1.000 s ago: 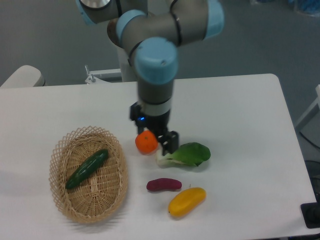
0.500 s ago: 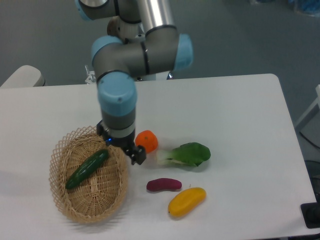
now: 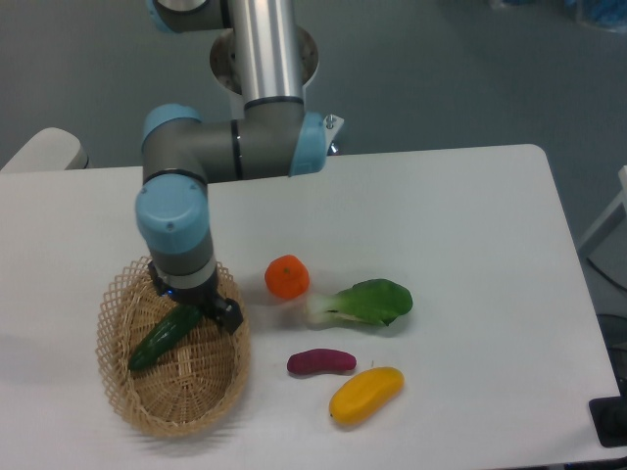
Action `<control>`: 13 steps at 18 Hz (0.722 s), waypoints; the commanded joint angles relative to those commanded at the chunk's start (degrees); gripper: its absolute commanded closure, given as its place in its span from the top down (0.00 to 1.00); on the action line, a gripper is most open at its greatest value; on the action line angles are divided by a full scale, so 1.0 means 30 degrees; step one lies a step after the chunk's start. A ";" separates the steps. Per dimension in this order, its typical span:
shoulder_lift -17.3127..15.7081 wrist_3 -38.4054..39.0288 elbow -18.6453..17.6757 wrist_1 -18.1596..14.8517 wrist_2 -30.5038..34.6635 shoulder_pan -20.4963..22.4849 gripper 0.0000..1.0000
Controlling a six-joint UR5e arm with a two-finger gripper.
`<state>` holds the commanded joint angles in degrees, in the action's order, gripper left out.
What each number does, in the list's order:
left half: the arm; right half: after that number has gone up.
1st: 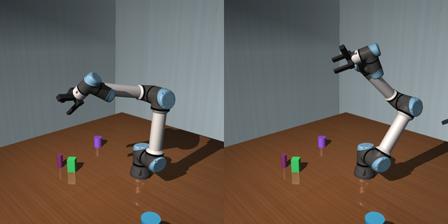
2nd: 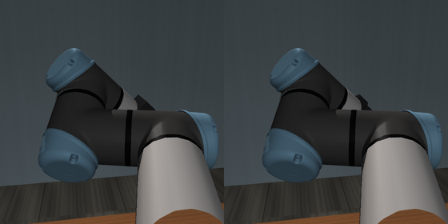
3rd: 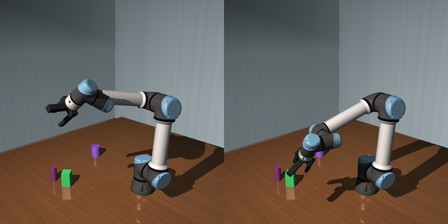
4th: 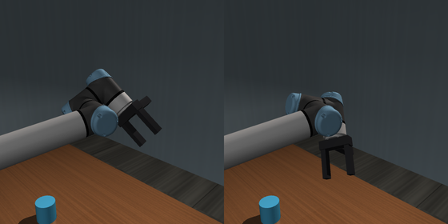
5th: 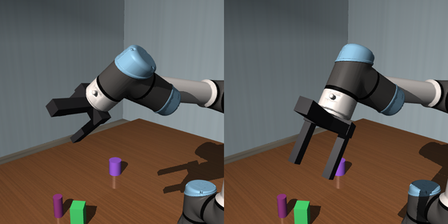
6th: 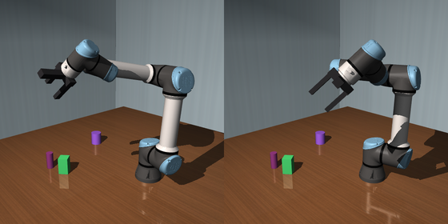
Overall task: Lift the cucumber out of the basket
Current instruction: 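Move the gripper over the basket toward the green cucumber, then lower the gripper onto the cucumber and close it around it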
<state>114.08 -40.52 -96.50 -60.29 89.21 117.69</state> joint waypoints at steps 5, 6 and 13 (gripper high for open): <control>0.0175 0.0436 -0.0001 0.0000 0.0205 -0.0323 1.00; 0.0291 0.0991 -0.0001 0.0087 0.0205 -0.0412 1.00; 0.1200 0.1844 -0.0088 0.2402 0.0467 -0.0969 1.00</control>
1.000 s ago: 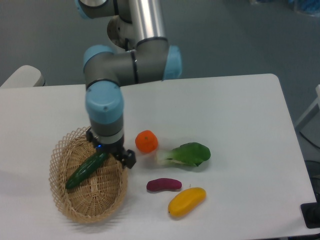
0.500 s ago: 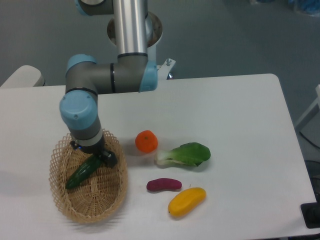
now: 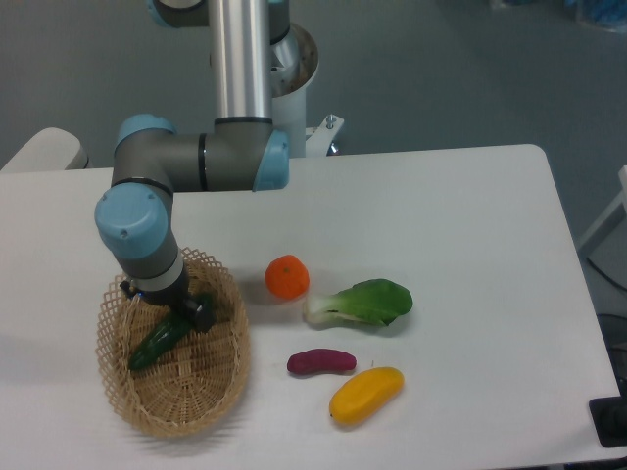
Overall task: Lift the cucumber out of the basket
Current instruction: 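Lower the gripper onto the cucumber and close it around it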
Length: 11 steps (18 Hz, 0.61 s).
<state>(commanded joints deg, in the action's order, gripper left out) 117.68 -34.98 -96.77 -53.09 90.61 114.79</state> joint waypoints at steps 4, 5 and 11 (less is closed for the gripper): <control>0.0292 0.0089 -0.0001 0.0030 0.0178 -0.0205 1.00; 0.0352 0.0089 0.0028 0.0030 0.0178 -0.0205 1.00; 0.0586 0.0031 0.0117 0.0147 0.0178 -0.0205 1.00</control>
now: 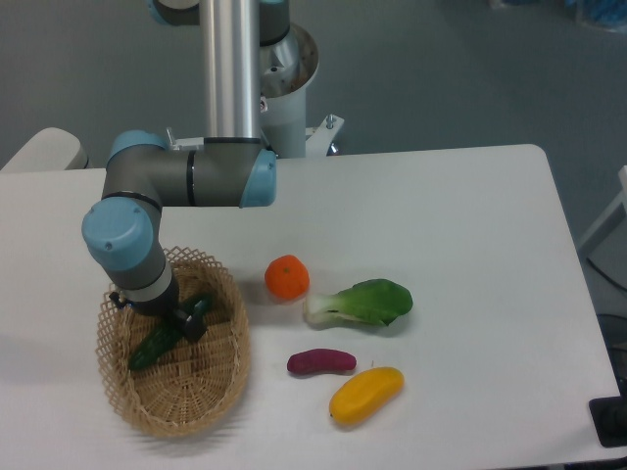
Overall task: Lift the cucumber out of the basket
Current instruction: 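Lower the gripper onto the cucumber and close it around it, then lift the cucumber out of the basket and carry it toward the bok choy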
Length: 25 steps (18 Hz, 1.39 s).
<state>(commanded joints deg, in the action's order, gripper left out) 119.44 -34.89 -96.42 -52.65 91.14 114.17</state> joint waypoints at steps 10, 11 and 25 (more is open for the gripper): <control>-0.0029 -0.0205 0.0088 0.0000 0.0088 0.0000 0.46; -0.0029 -0.0205 0.0088 0.0000 0.0088 0.0000 0.42; -0.1345 -0.3015 0.2341 -0.0468 0.0088 0.1374 0.32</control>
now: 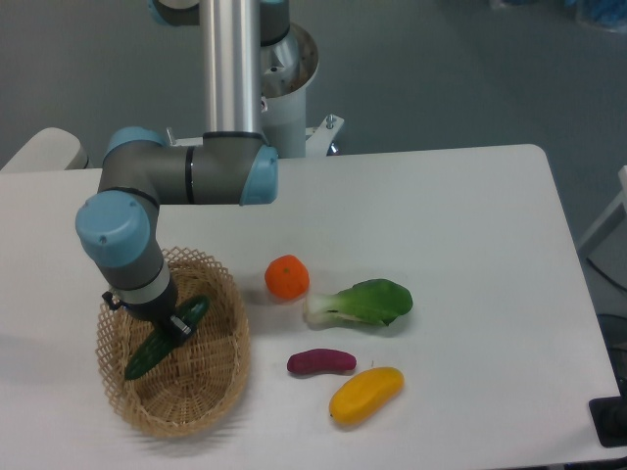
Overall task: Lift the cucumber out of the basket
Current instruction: 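Lift the cucumber out of the basket and carry it toward the bok choy, then hold the cucumber just above the table beside the bok choy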
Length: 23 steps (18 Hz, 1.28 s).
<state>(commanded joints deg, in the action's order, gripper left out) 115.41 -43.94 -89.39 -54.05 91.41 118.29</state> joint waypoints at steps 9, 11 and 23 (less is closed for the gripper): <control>-0.1350 -0.6762 0.1728 -0.3246 -0.0204 0.4919 0.32; -0.1321 -0.8548 0.2519 -0.4215 -0.0292 0.5974 0.32; -0.1086 -1.4970 0.3255 -0.4600 -0.1436 0.9816 0.32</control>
<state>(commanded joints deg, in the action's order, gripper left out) 112.15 -88.85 -79.63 -67.85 87.10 147.74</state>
